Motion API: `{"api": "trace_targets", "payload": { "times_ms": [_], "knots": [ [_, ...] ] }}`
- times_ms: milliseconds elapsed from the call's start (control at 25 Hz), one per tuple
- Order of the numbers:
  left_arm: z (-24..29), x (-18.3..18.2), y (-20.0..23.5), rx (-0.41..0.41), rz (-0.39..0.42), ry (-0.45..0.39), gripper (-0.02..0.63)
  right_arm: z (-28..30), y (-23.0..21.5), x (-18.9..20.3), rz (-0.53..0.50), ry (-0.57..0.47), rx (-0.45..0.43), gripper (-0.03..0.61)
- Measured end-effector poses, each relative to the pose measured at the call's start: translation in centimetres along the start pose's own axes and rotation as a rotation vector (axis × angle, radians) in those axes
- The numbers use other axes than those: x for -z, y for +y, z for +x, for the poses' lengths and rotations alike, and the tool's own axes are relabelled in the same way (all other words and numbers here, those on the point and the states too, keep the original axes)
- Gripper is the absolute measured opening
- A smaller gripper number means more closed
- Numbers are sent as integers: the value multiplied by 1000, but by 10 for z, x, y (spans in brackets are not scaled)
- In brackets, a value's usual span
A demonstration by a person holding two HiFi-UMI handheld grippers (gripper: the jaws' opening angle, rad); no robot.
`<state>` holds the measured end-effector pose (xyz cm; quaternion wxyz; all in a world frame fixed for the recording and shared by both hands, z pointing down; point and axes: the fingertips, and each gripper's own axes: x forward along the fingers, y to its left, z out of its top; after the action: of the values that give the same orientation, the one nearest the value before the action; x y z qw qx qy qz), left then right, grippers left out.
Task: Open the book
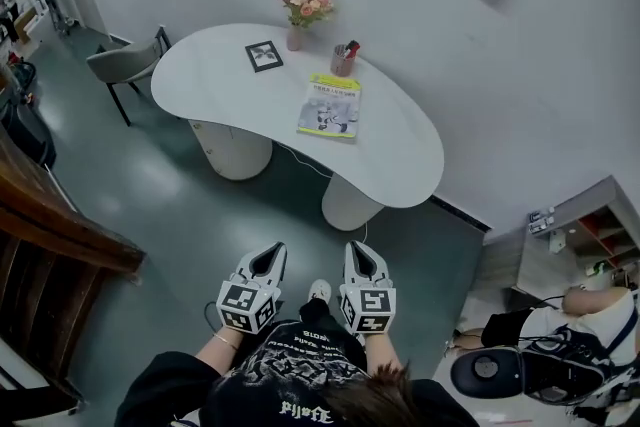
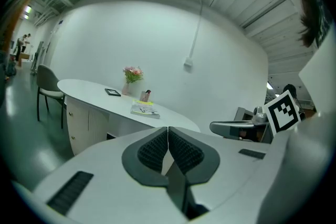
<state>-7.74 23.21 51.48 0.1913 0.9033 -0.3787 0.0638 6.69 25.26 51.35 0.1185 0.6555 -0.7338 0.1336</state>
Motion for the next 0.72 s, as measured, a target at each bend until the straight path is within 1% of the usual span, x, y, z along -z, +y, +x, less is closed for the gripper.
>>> {"api": "trace_targets", "payload": {
  "times_ms": [160, 400, 560, 720],
  "knots": [
    [35, -11, -6, -7, 22, -1, 25, 25, -22, -7, -14, 14, -37, 28],
    [77, -16, -13, -36, 26, 17, 25, 51, -52, -16, -31, 24, -82, 28],
    [104, -18, -17, -83, 37, 11, 25, 65, -70, -15, -34, 27, -124, 28],
    [128, -23, -20, -102, 19, 2, 25, 77, -82, -15, -37, 35, -159, 28]
  ]
}}
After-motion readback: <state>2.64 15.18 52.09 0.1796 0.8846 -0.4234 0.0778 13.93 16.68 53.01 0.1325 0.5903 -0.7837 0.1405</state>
